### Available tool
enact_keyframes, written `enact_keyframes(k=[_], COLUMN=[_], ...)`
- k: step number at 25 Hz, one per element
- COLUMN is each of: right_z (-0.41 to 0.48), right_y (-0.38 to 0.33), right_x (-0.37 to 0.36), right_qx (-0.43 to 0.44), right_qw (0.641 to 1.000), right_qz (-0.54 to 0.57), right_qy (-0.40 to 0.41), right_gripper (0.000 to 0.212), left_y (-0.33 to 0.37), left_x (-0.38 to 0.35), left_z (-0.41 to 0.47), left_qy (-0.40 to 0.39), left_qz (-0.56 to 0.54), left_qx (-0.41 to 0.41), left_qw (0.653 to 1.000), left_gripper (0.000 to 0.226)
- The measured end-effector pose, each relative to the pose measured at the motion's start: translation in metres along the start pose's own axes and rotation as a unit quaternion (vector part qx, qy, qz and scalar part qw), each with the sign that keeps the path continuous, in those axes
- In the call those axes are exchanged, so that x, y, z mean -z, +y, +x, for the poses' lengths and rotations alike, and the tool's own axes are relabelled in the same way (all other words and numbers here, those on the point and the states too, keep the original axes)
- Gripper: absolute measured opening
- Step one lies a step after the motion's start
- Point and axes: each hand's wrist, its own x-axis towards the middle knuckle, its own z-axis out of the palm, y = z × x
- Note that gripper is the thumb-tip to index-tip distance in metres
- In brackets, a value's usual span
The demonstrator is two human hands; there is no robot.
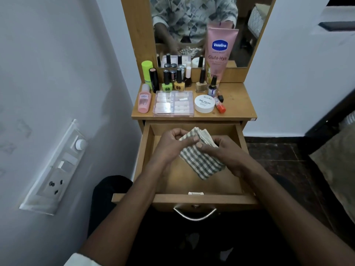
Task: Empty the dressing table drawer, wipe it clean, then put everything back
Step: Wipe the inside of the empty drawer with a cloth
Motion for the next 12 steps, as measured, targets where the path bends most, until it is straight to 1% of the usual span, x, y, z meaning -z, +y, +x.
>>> enact_keyframes(k=[2, 3, 4, 5, 6, 8, 11, 12], right_z=[0.001, 0.002, 0.002, 0.002, 0.001, 0.000, 0.002, 0.005], right_y=[0.004, 0.005, 0.003, 0.002, -0.001, -0.003, 0.003, 0.006], right_x=[-0.004, -0.003, 0.001, 0.006, 0.013, 0.023, 0.023, 0.021], right_qx=[0.011, 0.015, 0.019, 0.024, 0.028, 0.036, 0.068, 0.083], right_qw=[1.000, 0.999, 0.996, 0.991, 0.986, 0.980, 0.959, 0.949], right_qz=[-0.009, -0.041, -0.085, -0.129, -0.162, -0.192, -0.265, -0.296], right_qy=[-0.022, -0.024, -0.024, -0.022, -0.021, -0.037, -0.072, -0.075], right_gripper=[0.021, 0.020, 0.019, 0.020, 0.020, 0.020, 0.020, 0.018], left_y=[0.002, 0.002, 0.003, 0.002, 0.001, -0.003, -0.007, -0.007], left_x=[-0.002, 0.000, 0.005, 0.013, 0.021, 0.034, 0.036, 0.037], left_z=[-0.005, -0.007, -0.008, -0.008, -0.006, -0.004, -0.007, -0.010], left_qy=[0.029, 0.025, 0.016, 0.010, 0.009, 0.026, 0.100, 0.132], left_qz=[0.113, 0.145, 0.161, 0.165, 0.170, 0.188, 0.197, 0.208], left_qx=[-0.042, -0.055, -0.057, -0.049, -0.039, -0.030, -0.054, -0.068], left_qw=[0.992, 0.988, 0.985, 0.985, 0.985, 0.981, 0.974, 0.967], left_gripper=[0.043, 0.050, 0.051, 0.045, 0.033, 0.014, 0.006, 0.010])
